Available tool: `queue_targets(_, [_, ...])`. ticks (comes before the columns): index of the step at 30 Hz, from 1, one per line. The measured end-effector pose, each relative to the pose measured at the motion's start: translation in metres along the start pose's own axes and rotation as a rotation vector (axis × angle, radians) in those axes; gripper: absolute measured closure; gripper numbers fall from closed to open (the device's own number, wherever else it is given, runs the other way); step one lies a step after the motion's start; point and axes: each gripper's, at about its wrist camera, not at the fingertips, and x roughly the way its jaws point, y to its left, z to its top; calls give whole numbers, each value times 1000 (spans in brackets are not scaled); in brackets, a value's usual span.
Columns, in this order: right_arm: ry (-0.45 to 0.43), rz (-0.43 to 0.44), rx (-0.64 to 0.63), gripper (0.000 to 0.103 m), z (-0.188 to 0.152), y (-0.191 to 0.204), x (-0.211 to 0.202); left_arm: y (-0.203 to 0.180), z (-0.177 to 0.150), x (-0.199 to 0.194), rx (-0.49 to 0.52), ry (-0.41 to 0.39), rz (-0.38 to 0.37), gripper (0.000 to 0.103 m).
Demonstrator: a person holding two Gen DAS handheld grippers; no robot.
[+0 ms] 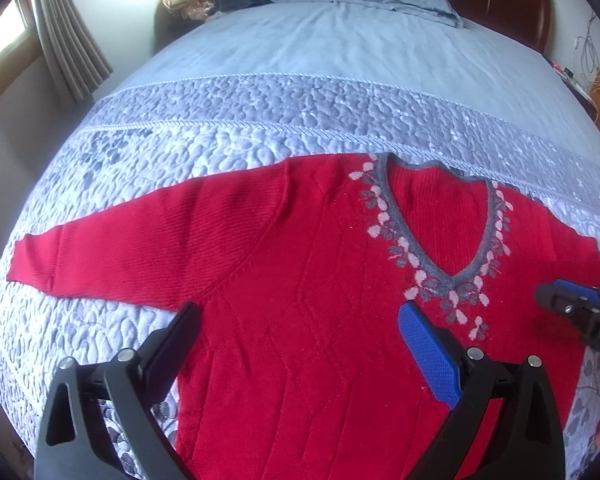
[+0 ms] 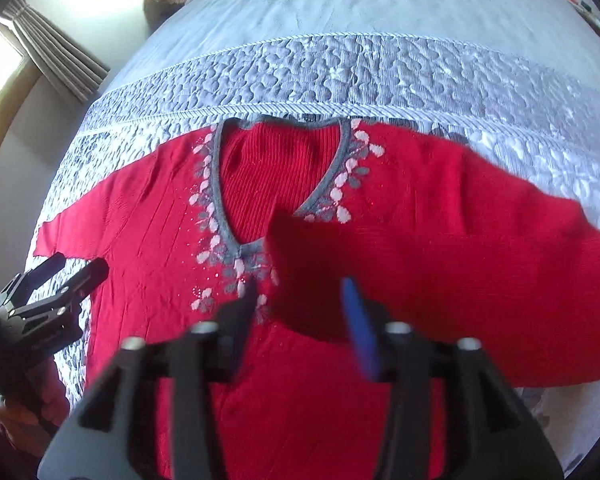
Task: Fold small clothes
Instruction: 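Carry the held sleeve across the sweater body with the right gripper, then release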
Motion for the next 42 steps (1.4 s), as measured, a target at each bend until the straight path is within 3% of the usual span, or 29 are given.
queue_targets(3, [-24,13,11,70,-8,-15,-18,-11,-2,-1,15,3,-69,4])
queue_targets(10, [-45,-15,118,68,-43,-87,-55,-68,-5,18,22,119,-275,5])
queue_targets(16, [-54,-35,103,68,-75,-109,-61,-117,-6,40,60,217,-350,6])
queue_targets(21, [-94,-11,74,68,-95,-106,-65,-131,-3,57,47,266,-408,29])
queue_targets(24, [-103,-8,76,68,-103,-108,-64,-138,-4,66,30,302,-454,32])
queue_targets(28, [-111,-12,83,68,-113,-114,-62,-147,-4,73,45,287,-442,45])
queue_targets(30, [-112,-27,79,68,-118,-117,-63,-145,-2,73,43,282,-422,67])
queue_targets(31, [-112,-27,82,68,-120,-118,-63,-144,-1,73,40,276,-415,72])
queue_targets(33, [-112,-25,94,68,-124,-122,-64,-139,1,71,29,255,-407,99])
queue_targets(39, [-124,-18,142,68,-126,-131,-70,-105,13,48,-78,151,-435,99])
queue_targets(42, [-133,-34,145,68,-124,-133,-77,-76,29,19,-91,30,-394,99])
